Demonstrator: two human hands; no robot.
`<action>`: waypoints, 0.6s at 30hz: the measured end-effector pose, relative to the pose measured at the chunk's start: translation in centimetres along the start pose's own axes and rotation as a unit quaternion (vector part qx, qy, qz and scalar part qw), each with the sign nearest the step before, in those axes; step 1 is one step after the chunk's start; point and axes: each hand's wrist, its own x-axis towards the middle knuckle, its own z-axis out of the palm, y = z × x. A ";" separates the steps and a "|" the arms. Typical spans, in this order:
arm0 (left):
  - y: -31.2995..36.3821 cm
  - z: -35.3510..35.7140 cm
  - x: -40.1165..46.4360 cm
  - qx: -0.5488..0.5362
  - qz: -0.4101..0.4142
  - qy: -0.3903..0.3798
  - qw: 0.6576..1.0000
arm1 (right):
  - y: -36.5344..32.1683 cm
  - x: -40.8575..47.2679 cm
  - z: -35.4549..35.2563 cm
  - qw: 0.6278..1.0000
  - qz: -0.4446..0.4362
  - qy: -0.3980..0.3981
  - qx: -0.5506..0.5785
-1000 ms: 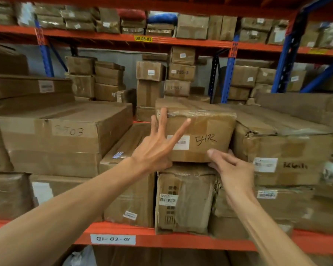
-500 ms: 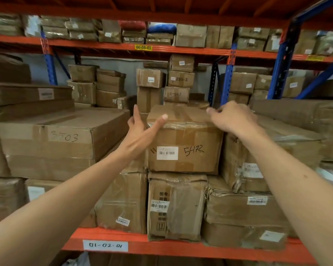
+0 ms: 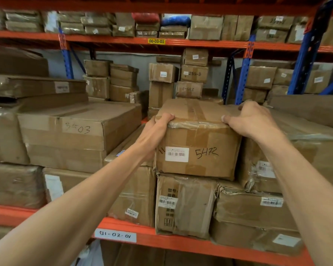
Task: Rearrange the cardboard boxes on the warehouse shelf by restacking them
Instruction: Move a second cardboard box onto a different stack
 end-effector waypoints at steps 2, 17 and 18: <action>0.0 -0.3 0.1 0.064 0.018 0.018 0.998 | -0.2 0.5 0.5 0.998 -0.017 -0.002 -0.053; -0.1 -2.5 -0.8 0.121 0.127 -0.050 0.983 | 1.4 3.8 2.2 0.933 -0.241 -0.263 -0.044; 0.3 -2.7 -1.0 0.133 0.122 -0.055 0.982 | 1.3 3.9 2.3 0.938 -0.237 -0.253 -0.030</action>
